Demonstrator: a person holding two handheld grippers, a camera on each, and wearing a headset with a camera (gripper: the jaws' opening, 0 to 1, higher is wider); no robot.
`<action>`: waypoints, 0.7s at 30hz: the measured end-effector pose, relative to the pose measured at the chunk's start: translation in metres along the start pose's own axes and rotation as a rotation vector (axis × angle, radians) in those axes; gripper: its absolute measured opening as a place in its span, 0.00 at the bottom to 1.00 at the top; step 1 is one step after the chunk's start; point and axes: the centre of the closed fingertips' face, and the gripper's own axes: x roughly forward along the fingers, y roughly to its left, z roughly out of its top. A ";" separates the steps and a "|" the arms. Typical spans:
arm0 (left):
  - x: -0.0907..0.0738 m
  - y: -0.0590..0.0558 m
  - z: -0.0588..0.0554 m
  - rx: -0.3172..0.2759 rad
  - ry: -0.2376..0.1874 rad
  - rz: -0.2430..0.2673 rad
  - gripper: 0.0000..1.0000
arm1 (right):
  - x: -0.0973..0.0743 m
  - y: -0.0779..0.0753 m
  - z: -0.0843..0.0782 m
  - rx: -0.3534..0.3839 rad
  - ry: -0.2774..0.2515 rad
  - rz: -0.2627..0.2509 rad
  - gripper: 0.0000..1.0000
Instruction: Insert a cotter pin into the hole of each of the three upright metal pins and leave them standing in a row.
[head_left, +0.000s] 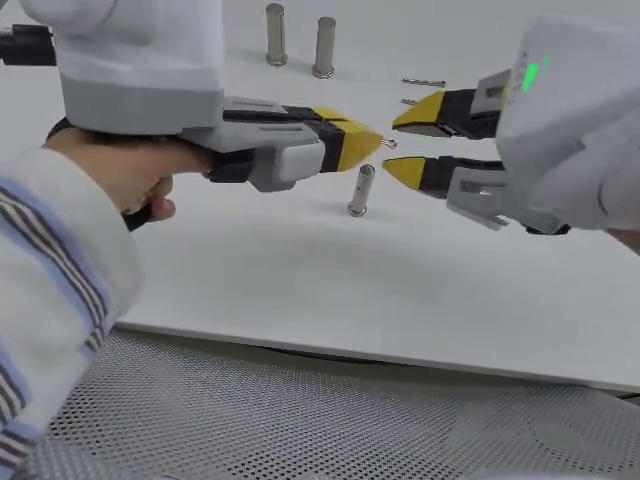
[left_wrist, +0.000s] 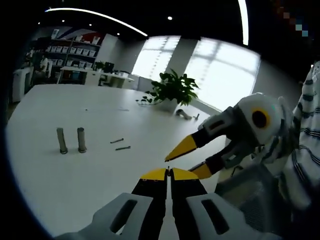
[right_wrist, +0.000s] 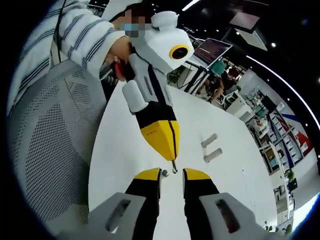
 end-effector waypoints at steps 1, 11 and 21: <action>-0.001 -0.003 0.003 0.004 -0.013 -0.016 0.00 | -0.003 0.000 0.002 0.026 -0.010 0.005 0.15; -0.012 -0.012 0.011 0.232 -0.042 -0.086 0.00 | -0.012 0.003 0.004 0.274 -0.114 0.143 0.19; -0.011 -0.033 0.008 0.330 -0.043 -0.153 0.00 | -0.020 0.013 0.012 0.338 -0.151 0.235 0.08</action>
